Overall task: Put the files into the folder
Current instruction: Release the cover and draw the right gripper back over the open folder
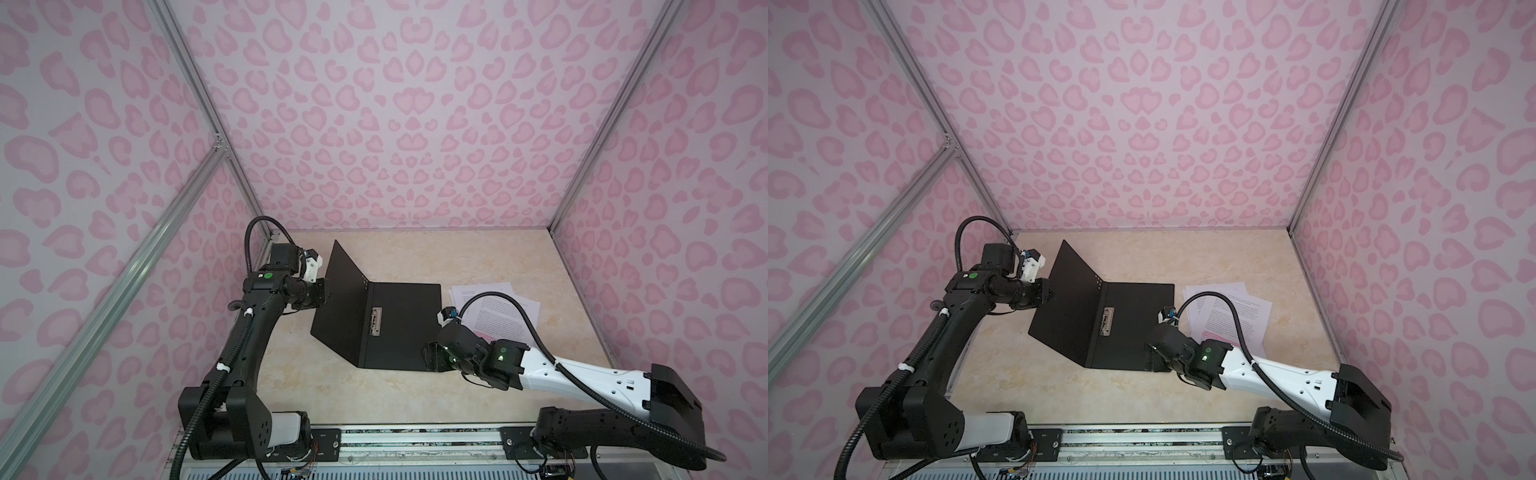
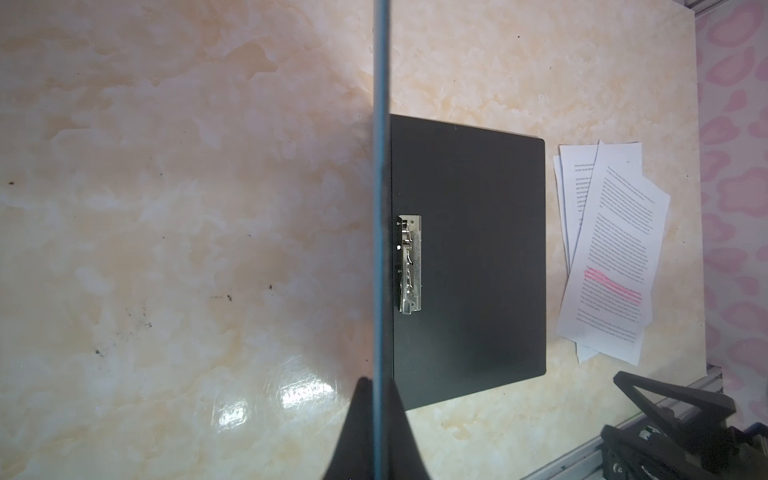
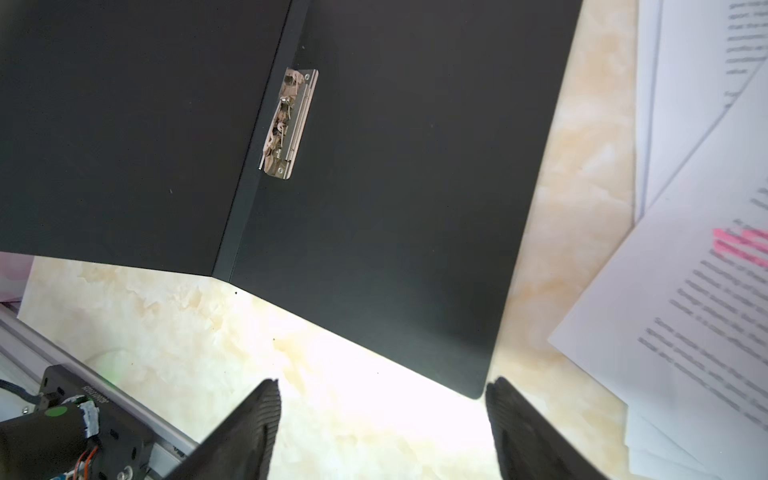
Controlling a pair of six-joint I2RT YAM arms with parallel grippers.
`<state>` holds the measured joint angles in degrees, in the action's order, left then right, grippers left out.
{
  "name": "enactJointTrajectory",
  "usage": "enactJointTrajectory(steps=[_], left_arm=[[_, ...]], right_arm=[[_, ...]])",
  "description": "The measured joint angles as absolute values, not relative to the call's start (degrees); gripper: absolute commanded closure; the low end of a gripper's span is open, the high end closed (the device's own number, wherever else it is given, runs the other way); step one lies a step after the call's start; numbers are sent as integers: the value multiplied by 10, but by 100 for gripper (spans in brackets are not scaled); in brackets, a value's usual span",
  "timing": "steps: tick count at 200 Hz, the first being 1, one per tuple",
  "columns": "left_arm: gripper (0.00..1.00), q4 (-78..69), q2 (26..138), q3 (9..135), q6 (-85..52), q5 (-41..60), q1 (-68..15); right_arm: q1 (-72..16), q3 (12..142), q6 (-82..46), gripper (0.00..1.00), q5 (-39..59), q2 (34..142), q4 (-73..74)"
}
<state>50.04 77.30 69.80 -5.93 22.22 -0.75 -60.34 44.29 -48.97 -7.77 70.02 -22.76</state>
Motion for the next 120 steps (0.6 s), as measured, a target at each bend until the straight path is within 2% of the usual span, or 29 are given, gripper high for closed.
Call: enactJointTrajectory(steps=[63, 98, 120], left_arm=[[96, 493, 764, 688, -60, 220, -8], [96, 491, 750, 668, -71, 214, -8], [96, 487, 740, 652, -77, 218, -8]], right_arm=[[-618, 417, -515, 30, -121, 640, -263], [-618, 463, -492, 35, -120, 676, -266], [-618, 487, -463, 41, -118, 714, -256]])
